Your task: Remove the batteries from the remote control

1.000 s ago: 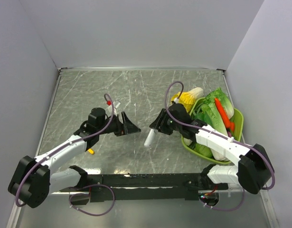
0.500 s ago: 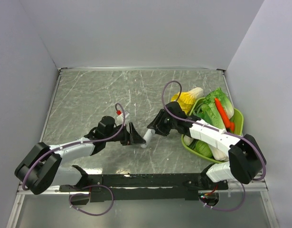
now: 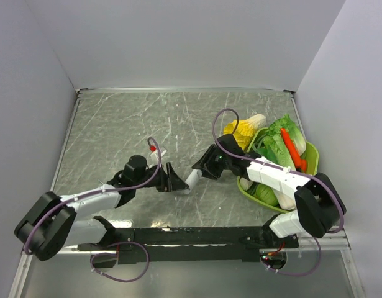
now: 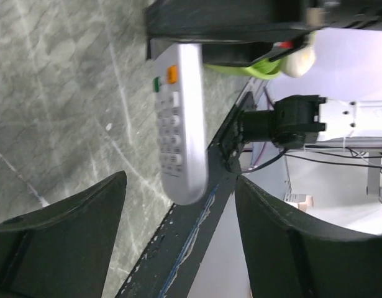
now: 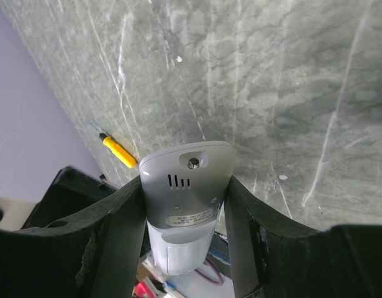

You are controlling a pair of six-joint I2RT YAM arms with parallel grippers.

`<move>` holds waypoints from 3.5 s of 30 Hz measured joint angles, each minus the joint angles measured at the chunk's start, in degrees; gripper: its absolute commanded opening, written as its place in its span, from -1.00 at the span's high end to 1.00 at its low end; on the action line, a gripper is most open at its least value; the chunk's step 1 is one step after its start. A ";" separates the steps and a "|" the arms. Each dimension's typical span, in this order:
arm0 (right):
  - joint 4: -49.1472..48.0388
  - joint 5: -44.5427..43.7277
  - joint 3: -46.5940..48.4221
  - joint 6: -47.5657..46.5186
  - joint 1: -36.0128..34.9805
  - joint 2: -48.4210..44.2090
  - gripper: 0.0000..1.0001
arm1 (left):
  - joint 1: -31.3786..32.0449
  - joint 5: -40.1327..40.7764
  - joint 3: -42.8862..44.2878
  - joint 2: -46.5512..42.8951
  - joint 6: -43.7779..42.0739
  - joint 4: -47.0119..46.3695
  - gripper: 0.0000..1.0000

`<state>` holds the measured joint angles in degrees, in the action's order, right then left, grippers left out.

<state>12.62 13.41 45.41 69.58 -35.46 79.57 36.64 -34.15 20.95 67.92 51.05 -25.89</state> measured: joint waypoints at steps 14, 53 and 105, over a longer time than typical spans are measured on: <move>0.72 -0.17 0.81 -2.05 0.00 0.68 0.62 | 0.00 -1.01 0.61 5.20 0.26 -2.36 -0.20; 3.69 -3.02 -4.37 -34.21 0.48 -13.35 -0.64 | -0.46 -7.19 4.28 12.37 3.06 4.63 0.77; -6.91 5.57 -12.59 -35.15 -1.79 -9.11 -0.61 | -1.20 -1.66 -3.06 9.35 8.98 -5.92 -0.36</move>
<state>5.72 18.98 32.82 34.44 -37.26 70.46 35.44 -35.81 17.89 77.28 60.03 -31.81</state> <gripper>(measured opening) 0.769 0.635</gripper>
